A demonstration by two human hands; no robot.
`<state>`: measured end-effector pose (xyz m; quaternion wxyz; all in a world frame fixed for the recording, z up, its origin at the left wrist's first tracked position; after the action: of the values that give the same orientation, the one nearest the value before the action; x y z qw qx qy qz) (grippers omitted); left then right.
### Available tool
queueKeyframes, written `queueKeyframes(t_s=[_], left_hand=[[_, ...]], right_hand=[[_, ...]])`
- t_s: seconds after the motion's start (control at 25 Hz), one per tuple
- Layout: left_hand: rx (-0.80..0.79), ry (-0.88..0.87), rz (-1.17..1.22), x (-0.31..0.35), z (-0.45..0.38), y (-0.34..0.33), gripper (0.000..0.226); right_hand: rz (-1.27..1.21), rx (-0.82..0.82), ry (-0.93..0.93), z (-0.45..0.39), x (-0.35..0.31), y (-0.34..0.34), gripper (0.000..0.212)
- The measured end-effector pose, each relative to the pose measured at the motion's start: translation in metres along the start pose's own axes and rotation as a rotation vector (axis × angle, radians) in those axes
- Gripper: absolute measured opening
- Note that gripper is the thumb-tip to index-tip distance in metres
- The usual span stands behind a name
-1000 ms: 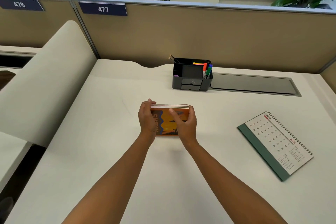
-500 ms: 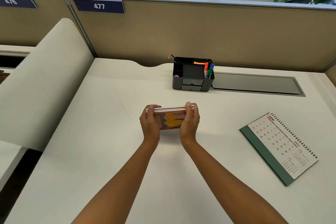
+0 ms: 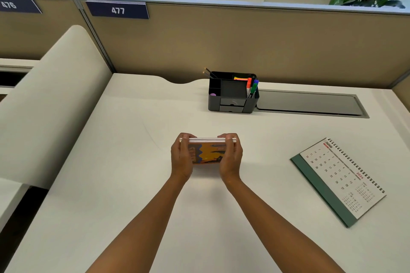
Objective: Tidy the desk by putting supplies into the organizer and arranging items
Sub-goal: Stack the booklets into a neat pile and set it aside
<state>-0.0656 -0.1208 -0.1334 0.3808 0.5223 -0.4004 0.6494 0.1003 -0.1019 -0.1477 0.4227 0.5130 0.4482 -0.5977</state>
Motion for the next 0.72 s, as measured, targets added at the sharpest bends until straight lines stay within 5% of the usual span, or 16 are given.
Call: queueKeyframes(t_s=[0.32,0.56,0.72], left_hand=[[-0.093,0.02,0.028,-0.01,0.004,0.0,0.038],[-0.272,-0.043,-0.102,-0.009,0.003,0.005,0.046],[-0.25,-0.008,-0.262,-0.025,0.003,0.011,0.038]], right_hand=[[0.075,-0.041,0.009,0.007,0.003,0.002,0.034],[0.236,-0.261,0.066,0.004,0.016,0.007,0.029],[0.404,-0.334,0.065,0.003,0.029,0.012,0.047]])
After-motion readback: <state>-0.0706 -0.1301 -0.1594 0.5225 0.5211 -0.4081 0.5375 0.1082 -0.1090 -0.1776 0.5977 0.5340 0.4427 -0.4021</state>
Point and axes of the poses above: each hand's wrist, its own z-axis away from the middle knuckle, its own y-axis out of the back of the hand, x = y × z, the point moved 8 cm from there along -z, towards the middle knuckle, and after that the axes turned 2 degrees about z, right-handed, at the moved point
